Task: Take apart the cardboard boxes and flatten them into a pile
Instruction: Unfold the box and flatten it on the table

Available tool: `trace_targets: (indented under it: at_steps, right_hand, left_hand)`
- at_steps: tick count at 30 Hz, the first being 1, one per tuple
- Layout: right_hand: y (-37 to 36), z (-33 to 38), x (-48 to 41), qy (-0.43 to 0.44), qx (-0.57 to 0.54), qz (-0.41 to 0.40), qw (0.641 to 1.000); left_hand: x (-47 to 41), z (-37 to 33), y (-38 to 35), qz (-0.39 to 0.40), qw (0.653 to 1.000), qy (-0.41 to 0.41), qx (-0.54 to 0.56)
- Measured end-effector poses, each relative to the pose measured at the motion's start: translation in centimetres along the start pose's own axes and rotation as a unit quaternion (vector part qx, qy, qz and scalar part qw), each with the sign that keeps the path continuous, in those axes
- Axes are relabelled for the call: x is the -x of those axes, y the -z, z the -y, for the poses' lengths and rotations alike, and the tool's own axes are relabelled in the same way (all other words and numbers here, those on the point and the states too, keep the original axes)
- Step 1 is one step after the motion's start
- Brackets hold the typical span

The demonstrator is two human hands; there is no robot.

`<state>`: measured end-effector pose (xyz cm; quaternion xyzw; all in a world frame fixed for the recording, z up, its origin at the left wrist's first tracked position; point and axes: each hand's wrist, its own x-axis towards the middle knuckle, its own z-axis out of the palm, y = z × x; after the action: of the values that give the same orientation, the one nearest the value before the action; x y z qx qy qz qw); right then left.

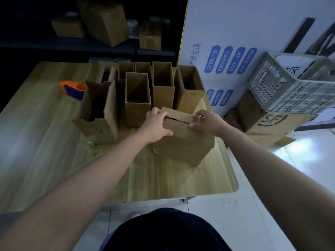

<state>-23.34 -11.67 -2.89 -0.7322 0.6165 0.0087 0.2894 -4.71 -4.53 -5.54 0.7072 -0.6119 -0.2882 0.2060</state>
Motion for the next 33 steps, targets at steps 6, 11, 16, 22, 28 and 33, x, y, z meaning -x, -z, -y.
trace_targets:
  at_steps: [6, 11, 16, 22, 28, 33]
  right_hand:
    - [0.2, -0.7, -0.3, 0.02, -0.015, 0.022, 0.999]
    - [1.0, -0.4, -0.4, 0.037, -0.036, 0.02, 0.998]
    - [1.1, -1.1, -1.0, 0.049, 0.068, 0.038, 0.996]
    - [1.0, -1.6, -2.0, 0.049, 0.008, -0.055, 0.997]
    - [0.9, 0.4, -1.7, 0.092, -0.014, -0.109, 0.99]
    - [1.0, 1.8, -1.1, 0.121, -0.077, -0.129, 0.981]
  left_hand:
    - [0.6, -0.5, 0.0, -0.02, 1.0, -0.014, -0.001]
    - [1.0, -1.0, -0.1, -0.093, 0.994, -0.052, -0.036]
    - [1.8, 0.4, 0.3, -0.043, 0.998, -0.047, -0.006]
    - [1.8, 0.7, 1.4, -0.085, 0.97, 0.069, 0.218]
    - [-0.4, -0.2, 3.1, -0.005, 0.964, 0.209, 0.166]
    - [-1.3, -0.3, 3.8, -0.07, 0.973, 0.215, 0.037]
